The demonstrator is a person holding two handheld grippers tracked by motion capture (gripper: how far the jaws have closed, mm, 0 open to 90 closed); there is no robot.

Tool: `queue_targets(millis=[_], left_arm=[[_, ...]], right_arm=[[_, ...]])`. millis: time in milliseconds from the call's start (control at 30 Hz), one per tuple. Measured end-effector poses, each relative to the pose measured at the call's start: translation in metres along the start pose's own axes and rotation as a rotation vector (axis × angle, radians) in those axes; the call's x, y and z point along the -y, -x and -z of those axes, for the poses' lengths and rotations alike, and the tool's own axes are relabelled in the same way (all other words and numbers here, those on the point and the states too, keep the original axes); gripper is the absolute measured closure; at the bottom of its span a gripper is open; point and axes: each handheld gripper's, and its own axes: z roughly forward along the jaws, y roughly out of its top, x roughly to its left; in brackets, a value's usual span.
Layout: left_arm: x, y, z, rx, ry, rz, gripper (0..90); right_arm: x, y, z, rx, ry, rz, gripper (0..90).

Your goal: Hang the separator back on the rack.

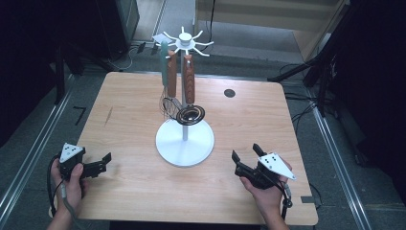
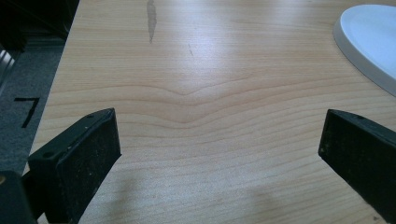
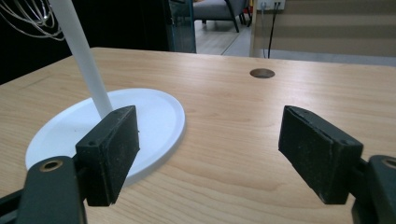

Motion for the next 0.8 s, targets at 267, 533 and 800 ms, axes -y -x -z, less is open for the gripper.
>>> queue_targets(millis=[267,533,800], left_arm=[[0.0,0.0,0.0,0.003,-0.001,-0.001,0.0],[0.0,-0.002,0.0,0.009,-0.002,0.012,0.0],[0.0,-0.002,0.0,0.014,-0.005,0.014,0.0]], right_arm=[[0.012,0.017,0.004,0.021,-0.029,-0.025,19.8],[0.023,0.033,0.009,0.066,-0.039,-0.018,19.4],[0.026,0.05,0.014,0.089,-0.045,-0.052,19.0]])
